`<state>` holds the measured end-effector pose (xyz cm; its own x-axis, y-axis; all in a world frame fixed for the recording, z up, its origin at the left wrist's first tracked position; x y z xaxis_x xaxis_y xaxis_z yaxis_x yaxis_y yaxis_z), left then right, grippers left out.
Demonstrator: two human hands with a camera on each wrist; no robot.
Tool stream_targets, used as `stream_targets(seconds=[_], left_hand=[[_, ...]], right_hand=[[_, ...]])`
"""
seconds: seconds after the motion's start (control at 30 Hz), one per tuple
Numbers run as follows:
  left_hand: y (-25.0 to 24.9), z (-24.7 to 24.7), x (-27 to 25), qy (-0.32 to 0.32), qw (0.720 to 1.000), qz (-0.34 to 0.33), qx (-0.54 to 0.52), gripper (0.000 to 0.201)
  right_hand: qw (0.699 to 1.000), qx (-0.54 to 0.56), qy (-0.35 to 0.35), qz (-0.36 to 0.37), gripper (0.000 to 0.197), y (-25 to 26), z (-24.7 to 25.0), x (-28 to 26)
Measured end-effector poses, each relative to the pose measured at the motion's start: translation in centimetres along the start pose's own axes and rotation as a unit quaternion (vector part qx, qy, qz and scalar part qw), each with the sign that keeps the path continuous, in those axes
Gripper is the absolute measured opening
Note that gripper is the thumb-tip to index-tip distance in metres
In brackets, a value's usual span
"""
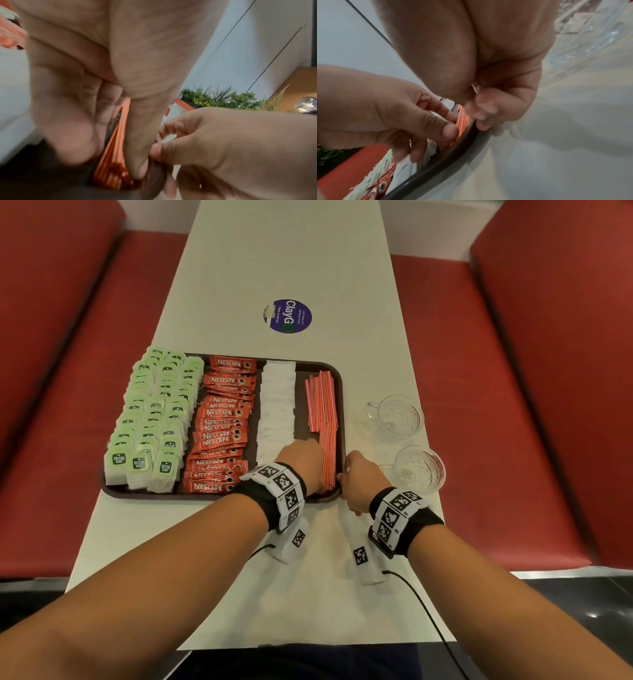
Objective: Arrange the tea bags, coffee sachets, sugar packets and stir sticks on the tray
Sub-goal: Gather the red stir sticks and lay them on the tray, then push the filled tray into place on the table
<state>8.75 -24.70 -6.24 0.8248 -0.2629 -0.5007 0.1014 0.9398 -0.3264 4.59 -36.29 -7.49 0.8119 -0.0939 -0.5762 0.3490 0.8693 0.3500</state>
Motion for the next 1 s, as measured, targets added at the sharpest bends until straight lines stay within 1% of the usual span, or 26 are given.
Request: stream_targets(seconds=[0.07, 0.17, 0.2, 0.27, 0.37, 0.43, 0.47, 0.53, 0.6, 0.63, 0.67, 0.7, 0.77, 0.8, 0.87, 1.0], left_hand=[[-0.1, -0.1, 0.0, -0.020, 1.000, -0.003, -0.012, 0.049], [-0.6, 0.4, -0.2, -0.012, 1.000, -0.020, 0.000, 0.035], [-0.6, 0.9, -0.3, -0.014, 0.999, -0.030, -0.002, 0.035], [0.4, 2.6, -0.6, -0.038, 0.997, -0.045, -0.040, 0.042], [4.0, 6.3, -1.8, -0.090, 0.982, -0.069, -0.150, 0.060], [7.7, 8.5, -2.8, -0.140, 0.978, -0.078, -0.131, 0.077], [10.2, 9.2, -3.3, -0.165, 0.979, -0.065, -0.104, 0.090], [15.7, 9.5, -4.7, -0.183, 0.980, -0.009, -0.074, 0.121], [21.4, 8.8, -6.2, -0.166, 0.982, 0.065, -0.057, 0.148], [23.8, 8.2, -7.1, -0.149, 0.982, 0.099, -0.053, 0.158], [25.7, 7.5, -8.0, -0.131, 0.982, 0.122, -0.058, 0.164], [27.1, 6.8, -8.8, -0.112, 0.982, 0.132, -0.075, 0.165], [28.8, 5.6, -10.0, -0.084, 0.978, 0.138, -0.132, 0.157], [29.4, 5.2, -10.3, -0.080, 0.973, 0.147, -0.159, 0.153], [30.5, 5.0, -10.3, -0.093, 0.966, 0.156, -0.185, 0.145], [30.4, 5.5, -9.5, -0.100, 0.965, 0.153, -0.188, 0.134]], right_hand=[[1.000, -0.009, 0.000, -0.004, 0.009, 0.0, 0.0, 0.0], [0.999, -0.032, 0.002, -0.008, 0.011, 0.1, 0.0, 0.0], [0.999, -0.035, 0.000, -0.007, 0.013, 0.2, 0.1, -0.1], [0.999, -0.035, -0.021, 0.009, 0.021, 0.6, 0.3, -0.2], [0.996, -0.043, -0.059, 0.050, 0.039, 1.3, 0.6, -0.7], [0.993, -0.067, -0.074, 0.068, 0.057, 1.8, 0.6, -1.1], [0.991, -0.085, -0.074, 0.075, 0.066, 2.1, 0.5, -1.2], [0.986, -0.127, -0.065, 0.085, 0.084, 2.6, 0.2, -1.6], [0.981, -0.168, -0.048, 0.086, 0.105, 3.1, -0.1, -2.0], [0.979, -0.182, -0.036, 0.082, 0.114, 3.3, -0.3, -2.1], [0.978, -0.192, -0.023, 0.076, 0.121, 3.5, -0.5, -2.1], [0.978, -0.199, -0.011, 0.068, 0.125, 3.6, -0.8, -2.0], [0.975, -0.216, 0.008, 0.053, 0.127, 3.8, -1.4, -1.7], [0.973, -0.227, 0.012, 0.048, 0.126, 3.9, -1.6, -1.6], [0.969, -0.245, 0.012, 0.043, 0.122, 4.0, -2.0, -1.4], [0.964, -0.263, 0.010, 0.037, 0.120, 4.4, -1.5, -0.4]])
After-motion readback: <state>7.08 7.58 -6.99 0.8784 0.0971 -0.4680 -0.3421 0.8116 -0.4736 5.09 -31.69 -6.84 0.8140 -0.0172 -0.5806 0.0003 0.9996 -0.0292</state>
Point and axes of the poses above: each hand's wrist, its own x-axis towards the middle knuckle, its own z-axis out of the back of the hand, y = z × x, the point moved 6 cm from there along x, towards the middle knuckle, and after that the axes turned 10 degrees about -x, right-handed, at the moved point
